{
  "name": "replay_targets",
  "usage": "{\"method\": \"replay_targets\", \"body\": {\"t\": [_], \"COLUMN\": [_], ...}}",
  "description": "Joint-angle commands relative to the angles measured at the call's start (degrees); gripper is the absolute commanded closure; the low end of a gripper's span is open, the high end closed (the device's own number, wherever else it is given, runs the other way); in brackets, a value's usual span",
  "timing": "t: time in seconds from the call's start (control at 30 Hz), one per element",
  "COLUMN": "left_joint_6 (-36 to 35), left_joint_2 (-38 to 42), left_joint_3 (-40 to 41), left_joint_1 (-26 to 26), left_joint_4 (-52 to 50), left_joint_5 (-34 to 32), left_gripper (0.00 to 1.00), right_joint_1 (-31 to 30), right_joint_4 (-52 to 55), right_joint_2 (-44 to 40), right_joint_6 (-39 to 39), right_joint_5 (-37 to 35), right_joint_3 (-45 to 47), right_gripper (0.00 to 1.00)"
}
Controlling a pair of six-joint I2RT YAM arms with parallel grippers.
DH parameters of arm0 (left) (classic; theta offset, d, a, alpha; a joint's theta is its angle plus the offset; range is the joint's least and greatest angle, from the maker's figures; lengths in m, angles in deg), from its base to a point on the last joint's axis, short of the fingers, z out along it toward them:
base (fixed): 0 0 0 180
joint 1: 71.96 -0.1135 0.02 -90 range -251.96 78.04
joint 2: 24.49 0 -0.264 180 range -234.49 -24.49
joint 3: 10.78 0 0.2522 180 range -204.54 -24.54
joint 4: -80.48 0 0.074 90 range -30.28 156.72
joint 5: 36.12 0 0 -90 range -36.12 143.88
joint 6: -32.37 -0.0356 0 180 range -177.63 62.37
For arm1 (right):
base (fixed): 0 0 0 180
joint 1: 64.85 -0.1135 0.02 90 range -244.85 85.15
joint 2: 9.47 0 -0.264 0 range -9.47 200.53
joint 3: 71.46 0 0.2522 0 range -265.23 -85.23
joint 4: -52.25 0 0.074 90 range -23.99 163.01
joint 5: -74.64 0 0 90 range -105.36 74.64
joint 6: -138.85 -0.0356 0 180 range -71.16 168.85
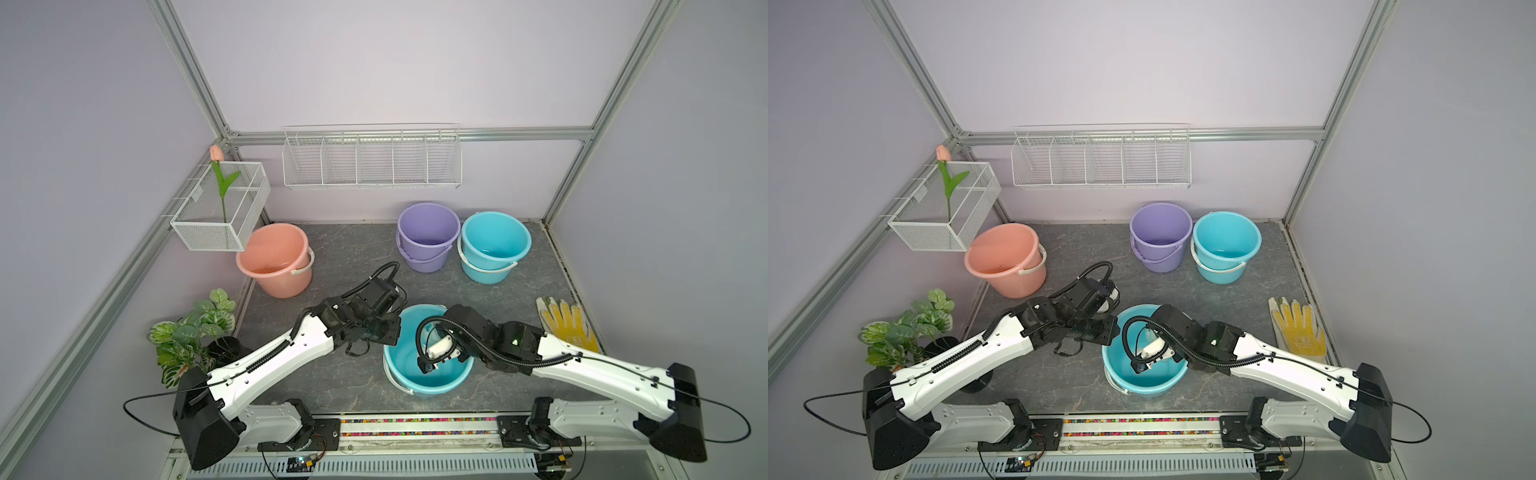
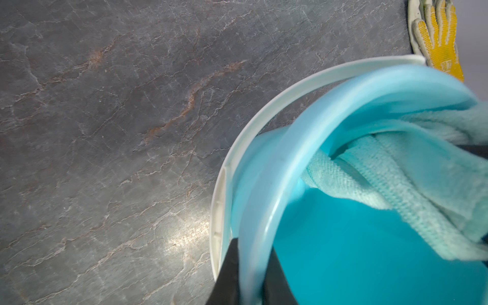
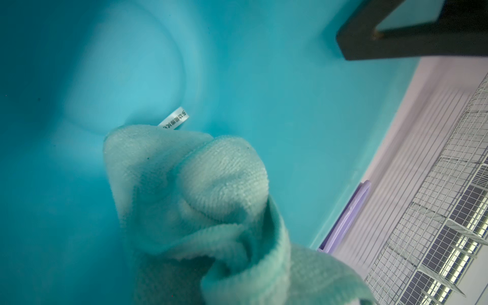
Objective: Wipe the inside of the bucket with a cloth
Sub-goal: Wipe the dirt from the inside of the bucket.
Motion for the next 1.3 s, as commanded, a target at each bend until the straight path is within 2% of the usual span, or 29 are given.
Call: {"method": "replay_targets", "body": {"t": [0.0,0.2,0.33,0.63,0.9,1.07,1.27], "left_joint_6": [-2.1,-2.7,-3.2,-3.1,-3.2,-2.8,-2.3], "left_joint_2": [-0.6,-0.6,-0.2,0.2,1.2,1.5,1.5], "left_joint_3": [-1.6,-1.2,-1.2,-1.2,-1.1,-0.9,-0.6], "left_joint_1": [0.0,0.1,0.1,0.0,0.1,0.1,0.1], "left_joint_4": [2.3,2.6,2.3,2.7,2.6,2.6,2.7], "left_joint_5": [-0.2,0.6,0.3,0.3,-0.1,-0.8,-1.6], "left_gripper": [1.00,1.00,1.00,1.00,1.00,1.00,1.00], "right_joint_1": [0.4,0.7,1.8,2.5,4.1,5.4,5.8], "right_joint_4": [-11.6,-26.7,-29.9,-30.2,-18.6,-18.0,-12.4], "right_joint_2": [1.3,6.9,10.1,17.5,25.4,20.9,11.7], "right_joint_6": [6.7,11.7,11.9,5.4,-1.9,-3.6,-2.1], "right_joint_5": [2.9,5.4,9.7,18.3,28.4,29.0,24.4], "right_joint_3": [-0.3,0.6,2.4,9.4,5.8,5.1,0.6], "right_gripper": [0.93,0.93,0.93,0.93,0.93,0.93,0.93]}}
